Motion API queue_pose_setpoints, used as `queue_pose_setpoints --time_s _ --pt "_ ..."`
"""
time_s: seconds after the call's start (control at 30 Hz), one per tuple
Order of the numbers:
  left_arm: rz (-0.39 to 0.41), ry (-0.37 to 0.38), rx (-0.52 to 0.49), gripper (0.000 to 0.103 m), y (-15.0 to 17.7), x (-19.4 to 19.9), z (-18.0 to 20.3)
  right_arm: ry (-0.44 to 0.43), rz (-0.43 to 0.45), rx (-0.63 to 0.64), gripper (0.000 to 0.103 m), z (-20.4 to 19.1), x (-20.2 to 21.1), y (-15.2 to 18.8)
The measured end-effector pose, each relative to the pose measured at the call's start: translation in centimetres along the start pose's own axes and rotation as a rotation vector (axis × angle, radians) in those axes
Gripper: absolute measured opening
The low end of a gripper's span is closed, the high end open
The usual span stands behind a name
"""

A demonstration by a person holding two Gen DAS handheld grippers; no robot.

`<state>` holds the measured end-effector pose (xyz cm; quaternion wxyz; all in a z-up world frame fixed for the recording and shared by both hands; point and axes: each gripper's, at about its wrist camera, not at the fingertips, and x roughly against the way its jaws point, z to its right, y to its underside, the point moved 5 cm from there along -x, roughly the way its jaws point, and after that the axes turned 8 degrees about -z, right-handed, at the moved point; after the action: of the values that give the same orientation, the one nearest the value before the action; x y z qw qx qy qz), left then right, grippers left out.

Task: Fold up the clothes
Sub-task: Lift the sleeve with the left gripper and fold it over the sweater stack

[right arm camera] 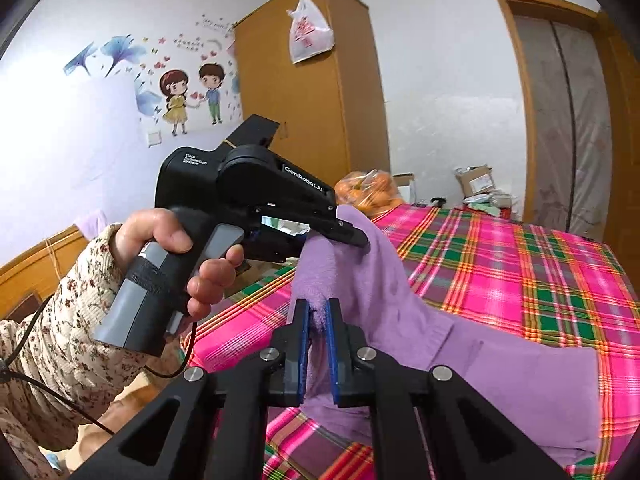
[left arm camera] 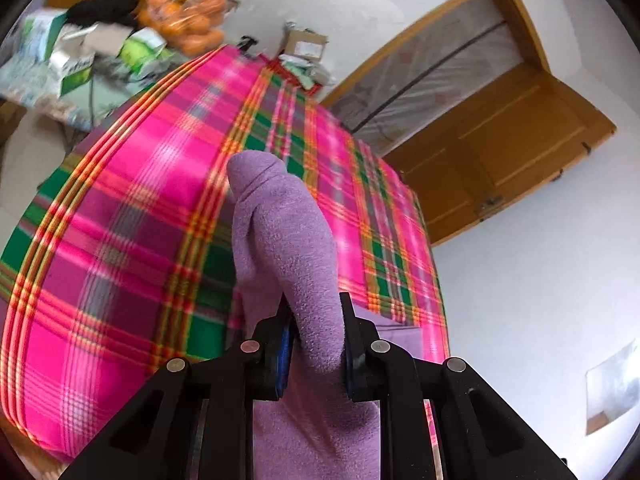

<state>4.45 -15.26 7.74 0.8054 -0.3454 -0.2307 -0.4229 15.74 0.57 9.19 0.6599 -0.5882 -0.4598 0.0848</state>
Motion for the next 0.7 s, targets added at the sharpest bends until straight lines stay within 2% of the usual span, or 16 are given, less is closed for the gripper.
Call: queue_pose_setpoints --time_s 0.47,0.7 --pt "-0.039 0.080 -0.100 0.021 -0.1 -3.0 7.7 0.101 0.091 -0.077 0.008 4.7 5.1 -0.4" --pt "-0.085 0.108 -0.115 0.021 0.0 -5.5 9.9 0.156 0.102 -0.115 0.008 6.9 6.5 -0.2"
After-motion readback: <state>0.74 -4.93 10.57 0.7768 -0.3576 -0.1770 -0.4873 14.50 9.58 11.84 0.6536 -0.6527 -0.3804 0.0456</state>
